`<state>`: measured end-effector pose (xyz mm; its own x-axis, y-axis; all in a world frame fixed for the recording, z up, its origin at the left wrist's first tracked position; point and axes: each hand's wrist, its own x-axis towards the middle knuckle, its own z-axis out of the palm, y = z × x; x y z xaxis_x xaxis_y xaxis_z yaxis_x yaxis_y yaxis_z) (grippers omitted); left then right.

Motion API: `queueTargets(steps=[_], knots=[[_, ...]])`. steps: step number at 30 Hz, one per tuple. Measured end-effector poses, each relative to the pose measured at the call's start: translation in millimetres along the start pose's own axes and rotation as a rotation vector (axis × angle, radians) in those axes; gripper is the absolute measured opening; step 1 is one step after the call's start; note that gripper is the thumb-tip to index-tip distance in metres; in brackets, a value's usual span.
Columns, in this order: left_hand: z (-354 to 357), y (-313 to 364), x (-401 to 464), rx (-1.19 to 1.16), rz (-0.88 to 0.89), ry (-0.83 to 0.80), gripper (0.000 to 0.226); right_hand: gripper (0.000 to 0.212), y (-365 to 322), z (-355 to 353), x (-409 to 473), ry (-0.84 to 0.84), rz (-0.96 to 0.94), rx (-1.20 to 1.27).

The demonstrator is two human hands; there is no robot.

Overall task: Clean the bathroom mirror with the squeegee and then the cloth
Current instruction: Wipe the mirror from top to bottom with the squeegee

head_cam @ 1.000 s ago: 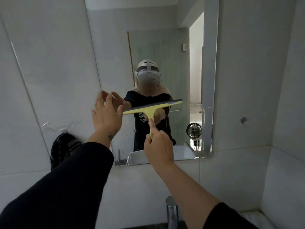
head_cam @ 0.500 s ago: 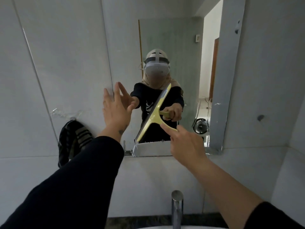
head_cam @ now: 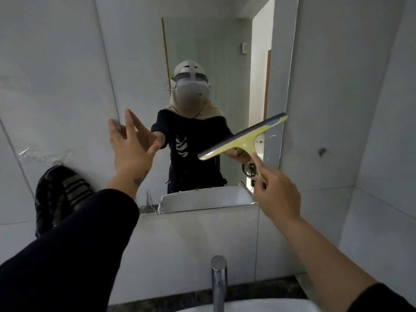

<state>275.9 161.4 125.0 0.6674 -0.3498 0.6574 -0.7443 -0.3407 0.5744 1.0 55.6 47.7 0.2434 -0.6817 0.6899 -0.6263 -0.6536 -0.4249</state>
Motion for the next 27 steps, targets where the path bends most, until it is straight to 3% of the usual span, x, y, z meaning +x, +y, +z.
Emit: queueTargets(steps=[8, 17, 27], knots=[[-0.8, -3.5, -3.5, 0.004, 0.049, 0.020, 0.100, 0.056, 0.7, 37.9, -39.9, 0.060, 0.182, 0.326], [1.6, -6.4, -1.8, 0.035, 0.030, 0.017, 0.103, 0.054, -63.2, 92.5, -76.8, 0.051, 0.242, 0.557], [4.6, -10.0, 1.3, 0.015, 0.012, 0.009, 0.104, 0.057, -119.2, 111.4, -99.1, -0.219, -0.087, 0.292]])
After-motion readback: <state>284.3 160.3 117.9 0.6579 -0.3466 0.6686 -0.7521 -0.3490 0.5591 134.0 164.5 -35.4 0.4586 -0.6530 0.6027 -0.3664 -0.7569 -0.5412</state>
